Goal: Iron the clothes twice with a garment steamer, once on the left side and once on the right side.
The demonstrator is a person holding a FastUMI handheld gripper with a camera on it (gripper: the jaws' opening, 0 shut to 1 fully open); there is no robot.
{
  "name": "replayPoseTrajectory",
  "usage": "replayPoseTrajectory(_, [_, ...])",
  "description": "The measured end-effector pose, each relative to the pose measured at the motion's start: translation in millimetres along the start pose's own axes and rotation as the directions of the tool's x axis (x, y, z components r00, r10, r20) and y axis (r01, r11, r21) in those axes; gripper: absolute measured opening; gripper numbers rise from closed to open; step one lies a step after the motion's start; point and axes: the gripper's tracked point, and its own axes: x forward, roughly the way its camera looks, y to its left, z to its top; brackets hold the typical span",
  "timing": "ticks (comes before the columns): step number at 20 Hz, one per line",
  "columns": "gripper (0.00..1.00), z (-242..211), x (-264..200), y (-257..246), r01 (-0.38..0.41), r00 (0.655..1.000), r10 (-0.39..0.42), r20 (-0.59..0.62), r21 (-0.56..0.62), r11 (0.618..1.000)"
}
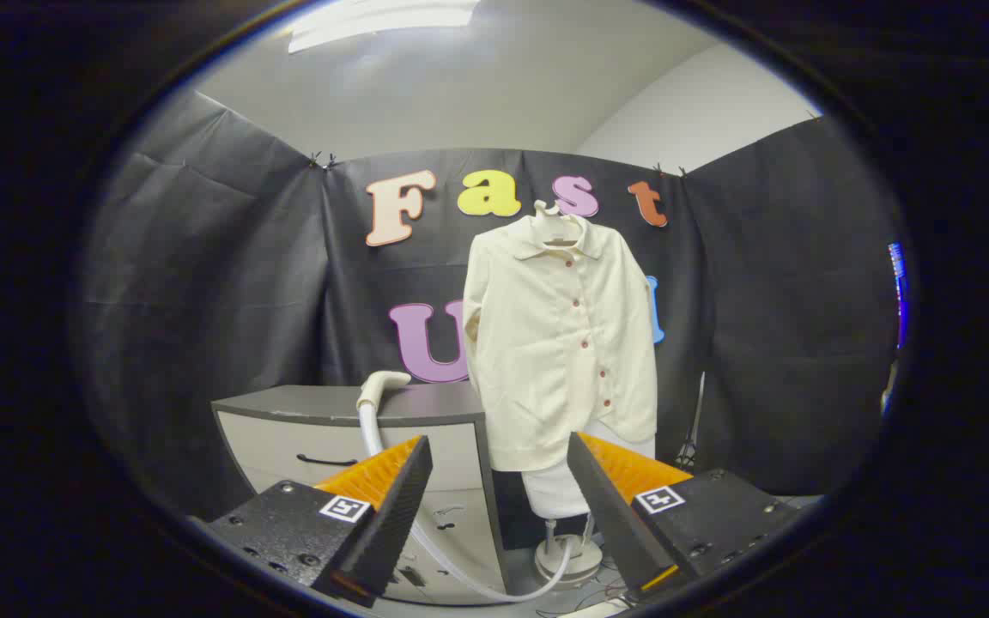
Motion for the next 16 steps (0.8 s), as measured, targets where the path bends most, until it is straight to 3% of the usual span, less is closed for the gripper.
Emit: replayPoseTrajectory(16, [0.96,-4.0,-5.0,3.7,-0.002,1.000,0.002,0.022,0.019,1.000])
